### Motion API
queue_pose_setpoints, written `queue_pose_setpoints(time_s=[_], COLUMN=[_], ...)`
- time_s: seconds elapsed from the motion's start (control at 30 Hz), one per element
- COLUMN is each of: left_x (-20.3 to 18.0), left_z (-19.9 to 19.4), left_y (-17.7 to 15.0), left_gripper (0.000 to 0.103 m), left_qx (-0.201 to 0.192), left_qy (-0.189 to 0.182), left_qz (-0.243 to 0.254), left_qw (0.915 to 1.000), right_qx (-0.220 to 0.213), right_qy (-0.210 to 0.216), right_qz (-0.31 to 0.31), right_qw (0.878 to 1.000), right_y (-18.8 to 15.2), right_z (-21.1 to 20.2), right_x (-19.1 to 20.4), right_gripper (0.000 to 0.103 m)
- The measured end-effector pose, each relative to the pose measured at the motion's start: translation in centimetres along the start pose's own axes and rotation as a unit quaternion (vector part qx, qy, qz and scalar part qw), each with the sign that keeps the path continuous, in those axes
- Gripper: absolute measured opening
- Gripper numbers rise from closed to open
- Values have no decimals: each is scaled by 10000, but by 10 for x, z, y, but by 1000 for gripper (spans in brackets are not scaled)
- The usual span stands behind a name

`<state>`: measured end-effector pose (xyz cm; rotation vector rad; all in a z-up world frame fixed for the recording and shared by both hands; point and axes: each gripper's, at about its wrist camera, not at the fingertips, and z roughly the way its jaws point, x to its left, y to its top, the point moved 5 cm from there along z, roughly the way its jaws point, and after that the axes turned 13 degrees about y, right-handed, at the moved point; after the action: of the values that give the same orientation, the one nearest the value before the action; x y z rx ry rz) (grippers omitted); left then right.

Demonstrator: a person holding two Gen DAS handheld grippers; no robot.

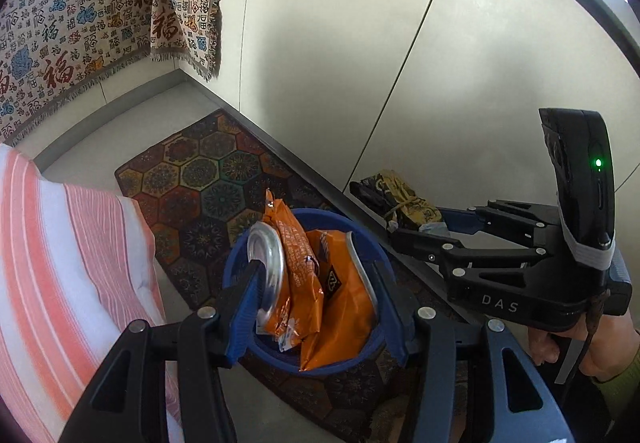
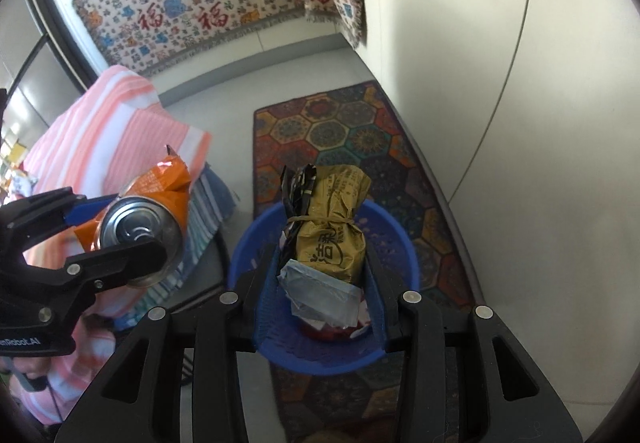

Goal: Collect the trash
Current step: 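Carry the can and gold packet to the blue wastebasket and open both tools, then move both tools back over the red wrapper and white snack bag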

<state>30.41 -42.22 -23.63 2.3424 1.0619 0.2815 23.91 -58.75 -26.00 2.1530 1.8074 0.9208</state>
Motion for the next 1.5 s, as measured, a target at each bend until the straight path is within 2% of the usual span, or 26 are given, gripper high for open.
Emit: queue_pose_setpoints(time_s=[0.13, 0.17, 0.2, 0.23, 0.4, 0.5, 0.6, 0.67, 0.7, 0.8, 0.93, 1.13, 1.27, 1.37, 1.5], left_x=[-4, -6, -6, -6, -2, 2, 9, 16, 21, 39, 83, 189, 257, 295, 313], left_z=[13, 16, 21, 26, 33, 13, -28, -57, -72, -110, -145, -187, -204, -205, -206], left_y=[9, 13, 16, 20, 31, 27, 12, -6, -19, -67, -135, -205, -231, -247, -260], left_gripper=[58, 61, 69, 72, 73, 73, 73, 73, 73, 74, 74, 74, 74, 74, 79], left_qx=[-114, -152, -149, -112, -115, -261, -522, -645, -667, -608, -391, -201, -138, -18, -128], left_qy=[-41, -75, -126, -195, -170, -165, 4, 309, 467, 788, 1402, 2430, 3014, 3200, 2934], left_qz=[57, 58, 47, 6, -189, -291, -301, -335, -377, -593, -929, -1601, -1932, -2209, -2442], left_qw=[9999, 9998, 9998, 9997, 9996, 9991, 9982, 9969, 9960, 9933, 9850, 9565, 9336, 9213, 9242], right_qx=[38, 18, -3, -35, -216, -514, -914, -1201, -1316, -1458, -1334, -703, -233, 10, 304], right_qy=[-52, -25, -14, -34, -235, -369, -477, -558, -579, -440, -95, 843, 1108, 1087, 806], right_qz=[-59, -79, -93, -100, -86, -131, -222, -281, -319, -596, -1135, -1958, -2397, -2522, -2562], right_qw=[10000, 10000, 10000, 9999, 9995, 9979, 9944, 9908, 9891, 9865, 9845, 9745, 9642, 9615, 9628], right_y=[-3, -4, -5, -6, -8, -5, 1, 3, 3, 3, -5, -36, -43, -45, -55], right_z=[12, 14, 16, 17, 4, -14, -34, -49, -53, -58, -46, 4, 52, 88, 121], right_x=[-11, -13, -16, -18, -23, -20, -6, 8, 16, 52, 124, 273, 354, 388, 396], right_gripper=[48, 53, 57, 64, 65, 67, 81, 95, 98, 99, 99, 99, 99, 99, 99])
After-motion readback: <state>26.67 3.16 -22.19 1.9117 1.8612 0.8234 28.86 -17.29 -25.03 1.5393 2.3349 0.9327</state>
